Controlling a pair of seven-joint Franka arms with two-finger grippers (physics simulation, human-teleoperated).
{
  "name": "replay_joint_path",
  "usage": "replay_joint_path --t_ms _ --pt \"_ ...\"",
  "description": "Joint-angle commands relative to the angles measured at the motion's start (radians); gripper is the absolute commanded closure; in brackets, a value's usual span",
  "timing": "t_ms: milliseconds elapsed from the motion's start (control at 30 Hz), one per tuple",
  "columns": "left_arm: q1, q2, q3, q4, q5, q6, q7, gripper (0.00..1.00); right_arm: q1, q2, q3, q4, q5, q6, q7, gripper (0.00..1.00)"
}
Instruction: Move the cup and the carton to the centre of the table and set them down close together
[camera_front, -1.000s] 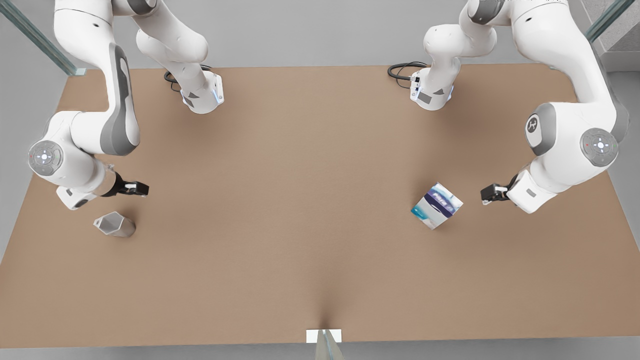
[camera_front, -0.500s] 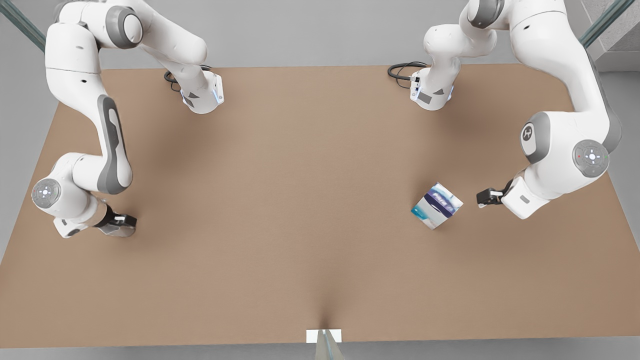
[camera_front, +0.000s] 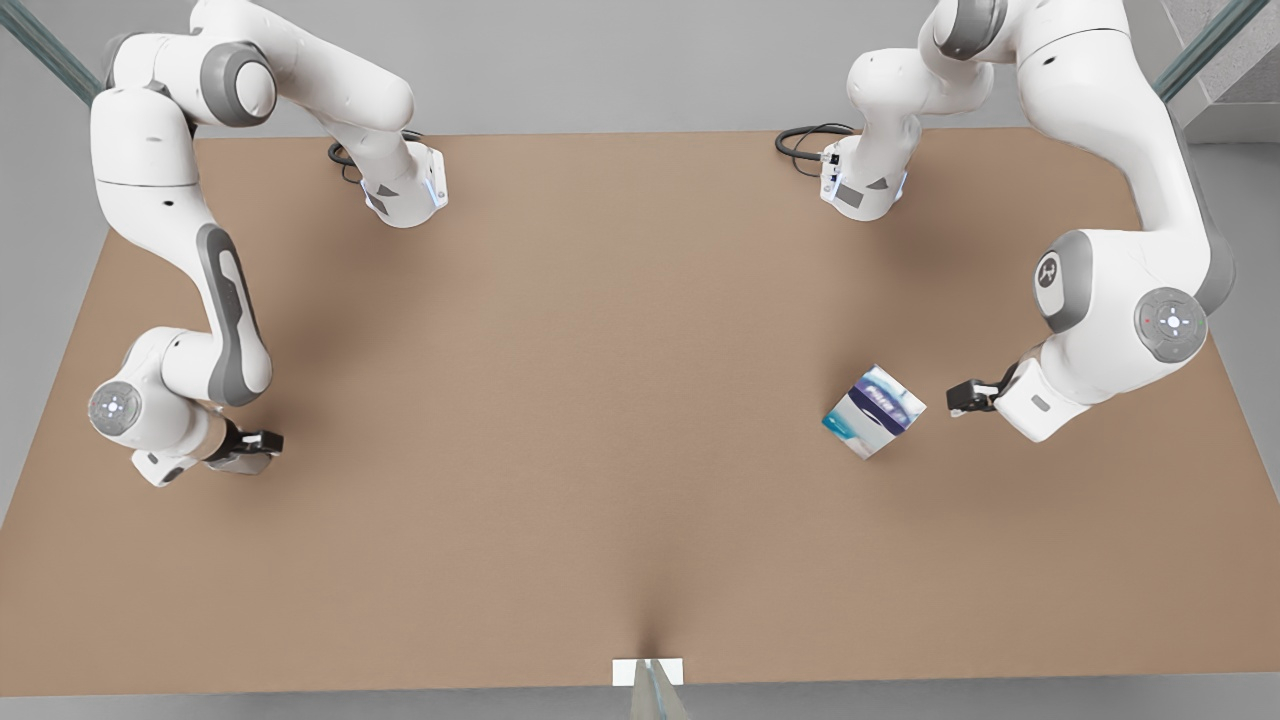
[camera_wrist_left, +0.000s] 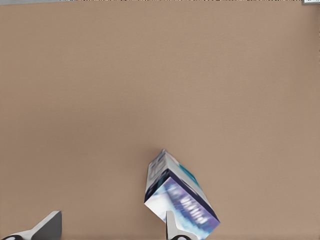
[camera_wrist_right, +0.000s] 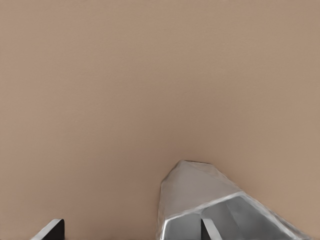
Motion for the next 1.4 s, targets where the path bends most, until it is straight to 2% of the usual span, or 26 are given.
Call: replay_joint_path --t_ms 0,167,200,233,267,300,333,733,1033,1200,1300,1367 --pt "0.0 0.0 0.0 0.0 -0.001 0.0 0.0 0.0 -0.001 0.002 0.0 0.0 0.0 0.004 0.0 0.0" --pt "-0.002 0.001 0.0 0.0 -0.001 -0.001 0.0 0.0 -0.001 0.031 0.0 0.003 0.0 0.008 0.003 0.0" --pt "-0.002 0.001 0.0 0.0 -0.001 -0.001 -0.002 0.0 -0.001 0.033 -0.001 0.003 -0.002 0.008 0.002 0.06" --pt "0.0 0.001 0.0 0.0 -0.002 -0.001 -0.002 0.0 -0.001 0.04 -0.003 0.003 -0.002 0.008 0.002 0.06" --pt "0.0 0.001 0.0 0.0 -0.002 -0.001 -0.002 0.0 -0.001 0.042 -0.003 0.005 -0.003 0.007 -0.001 0.3" --pt "0.0 0.001 0.0 0.0 -0.002 -0.001 0.0 0.0 -0.001 0.042 -0.003 0.006 -0.046 0.005 -0.003 0.61" --pt "0.0 0.001 0.0 0.0 -0.002 -0.001 0.0 0.0 -0.001 0.042 -0.003 0.006 -0.046 0.001 -0.003 0.79" --pt "0.001 0.009 0.0 0.0 -0.002 -0.001 0.0 0.0 -0.021 0.04 -0.005 0.006 -0.048 -0.004 0.002 0.79" --pt "0.001 0.008 0.0 0.002 -0.002 -0.001 0.002 0.0 0.035 0.019 0.006 0.029 -0.074 -0.045 0.008 0.79" --pt "0.001 0.0 0.003 0.002 -0.002 -0.003 0.002 0.0 0.184 -0.027 0.006 0.137 -0.098 -0.13 0.011 0.79" --pt "0.001 0.0 0.003 0.002 -0.002 -0.003 0.0 0.0 0.361 -0.026 0.006 0.195 -0.13 -0.131 0.091 0.79" --pt "0.001 0.0 0.003 0.002 -0.002 -0.007 0.002 0.0 0.505 -0.022 0.006 0.226 -0.117 -0.137 0.281 0.79"
